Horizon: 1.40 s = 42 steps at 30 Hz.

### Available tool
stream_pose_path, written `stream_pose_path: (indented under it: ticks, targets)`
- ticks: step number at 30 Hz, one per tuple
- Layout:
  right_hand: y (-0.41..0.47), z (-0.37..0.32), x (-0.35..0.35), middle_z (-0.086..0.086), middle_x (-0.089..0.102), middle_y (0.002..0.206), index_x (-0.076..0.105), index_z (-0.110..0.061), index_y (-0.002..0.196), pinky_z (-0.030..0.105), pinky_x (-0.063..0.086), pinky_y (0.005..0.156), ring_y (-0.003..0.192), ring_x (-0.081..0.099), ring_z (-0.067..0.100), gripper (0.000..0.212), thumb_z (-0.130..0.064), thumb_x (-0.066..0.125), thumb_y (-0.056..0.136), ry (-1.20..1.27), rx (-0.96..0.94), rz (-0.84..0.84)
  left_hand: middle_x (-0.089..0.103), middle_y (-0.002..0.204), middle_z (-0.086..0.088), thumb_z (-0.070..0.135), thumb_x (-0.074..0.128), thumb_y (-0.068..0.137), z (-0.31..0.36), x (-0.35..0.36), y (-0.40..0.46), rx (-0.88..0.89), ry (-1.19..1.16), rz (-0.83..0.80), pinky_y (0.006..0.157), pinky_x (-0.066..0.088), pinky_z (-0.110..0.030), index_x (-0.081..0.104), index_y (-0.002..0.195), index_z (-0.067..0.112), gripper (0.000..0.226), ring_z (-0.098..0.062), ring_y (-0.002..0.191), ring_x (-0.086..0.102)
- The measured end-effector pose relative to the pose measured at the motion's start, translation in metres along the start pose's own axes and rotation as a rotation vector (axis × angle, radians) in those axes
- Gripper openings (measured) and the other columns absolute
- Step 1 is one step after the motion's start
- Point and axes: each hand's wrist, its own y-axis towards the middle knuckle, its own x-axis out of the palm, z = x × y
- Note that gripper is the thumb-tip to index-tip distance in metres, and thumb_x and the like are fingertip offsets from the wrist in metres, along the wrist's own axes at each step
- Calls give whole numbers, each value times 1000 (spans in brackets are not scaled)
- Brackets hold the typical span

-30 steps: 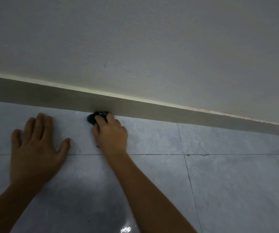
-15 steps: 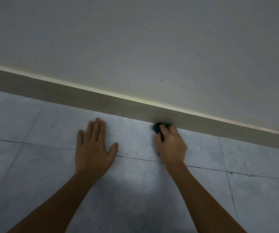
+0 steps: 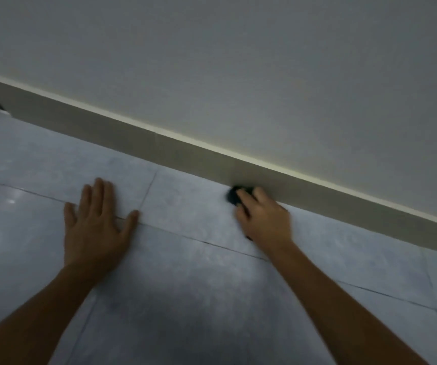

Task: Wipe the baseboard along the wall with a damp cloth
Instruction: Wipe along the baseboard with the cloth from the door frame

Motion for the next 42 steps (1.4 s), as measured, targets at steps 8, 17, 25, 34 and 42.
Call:
stream_pose_path:
  ticks: [8, 17, 25, 34, 42]
  targets:
    - [23, -58, 3, 9, 64, 80, 73, -11, 95, 25, 46, 44, 57, 63, 26, 26, -23, 71, 72, -26, 118, -125, 1, 160, -9, 65, 11, 84, -3, 10, 3, 6, -15, 63, 117, 1, -49, 2, 152, 11, 87, -24, 147, 0]
    - [55, -117, 21, 7, 65, 80, 73, -13, 95, 24, 47, 42, 56, 62, 23, 26, -26, 67, 73, -25, -104, -81, 2, 160, -7, 66, 9, 83, 1, 11, 1, 13, -28, 67, 117, -1, -46, 2, 151, 12, 88, -24, 147, 2]
    - [26, -47, 9, 11, 62, 77, 73, -5, 100, 27, 46, 39, 53, 59, 26, 26, -21, 68, 80, -101, -72, -9, 22, 157, -10, 54, 15, 88, -69, -23, 26, -103, 58, 157, 116, 1, -52, 23, 149, 10, 76, -29, 145, 18]
    - [104, -211, 46, 12, 66, 75, 72, -2, 86, 27, 50, 41, 51, 62, 25, 26, -9, 79, 62, 55, -157, -91, -1, 161, -5, 64, 12, 85, -109, -23, 18, -199, -10, 123, 118, -1, -48, 1, 152, 16, 83, -24, 148, -2]
    - [77, -172, 26, 10, 62, 85, 70, -12, 103, 24, 45, 45, 57, 60, 24, 27, -20, 72, 78, 14, -111, -181, 2, 161, -5, 65, 10, 82, -110, -24, 18, -208, -45, 143, 118, -1, -47, 3, 152, 15, 86, -24, 148, 1]
